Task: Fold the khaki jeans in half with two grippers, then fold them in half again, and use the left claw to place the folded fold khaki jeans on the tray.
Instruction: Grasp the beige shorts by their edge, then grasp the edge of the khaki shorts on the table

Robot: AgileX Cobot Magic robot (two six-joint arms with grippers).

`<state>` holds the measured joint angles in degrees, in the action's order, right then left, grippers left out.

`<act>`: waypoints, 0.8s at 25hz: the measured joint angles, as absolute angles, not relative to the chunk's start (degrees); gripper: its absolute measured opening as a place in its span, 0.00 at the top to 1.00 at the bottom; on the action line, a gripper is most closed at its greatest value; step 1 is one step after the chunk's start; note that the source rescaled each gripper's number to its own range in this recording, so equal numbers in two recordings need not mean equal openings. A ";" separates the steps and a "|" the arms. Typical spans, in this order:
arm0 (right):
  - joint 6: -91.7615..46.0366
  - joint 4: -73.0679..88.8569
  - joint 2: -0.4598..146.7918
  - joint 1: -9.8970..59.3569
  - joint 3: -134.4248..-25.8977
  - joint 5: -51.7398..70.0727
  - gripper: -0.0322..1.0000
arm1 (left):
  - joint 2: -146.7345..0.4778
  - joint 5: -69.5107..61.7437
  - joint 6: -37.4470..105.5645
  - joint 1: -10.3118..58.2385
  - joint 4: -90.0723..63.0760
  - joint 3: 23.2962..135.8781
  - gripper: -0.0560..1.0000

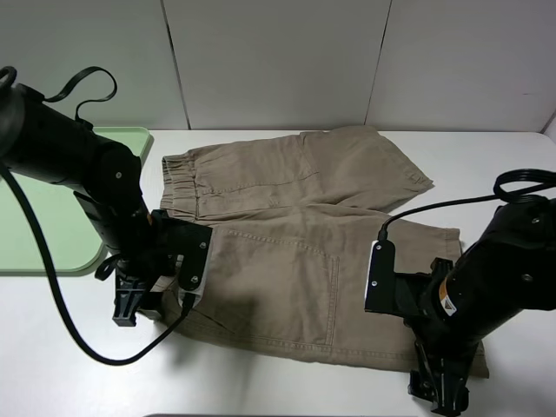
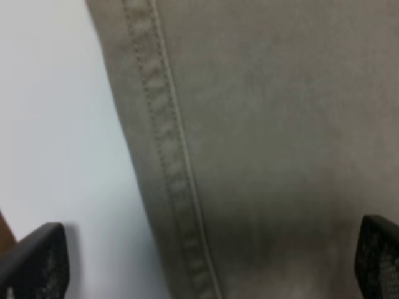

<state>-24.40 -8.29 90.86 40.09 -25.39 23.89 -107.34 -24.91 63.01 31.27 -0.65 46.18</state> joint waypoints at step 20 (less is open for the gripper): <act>-24.40 -13.96 91.19 40.09 -20.34 17.70 0.00 | -107.45 -25.39 63.69 31.27 -1.27 46.34 0.93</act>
<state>-24.40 -13.96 91.19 40.09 -20.34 17.70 -107.45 -25.39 63.69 31.27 -1.27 46.34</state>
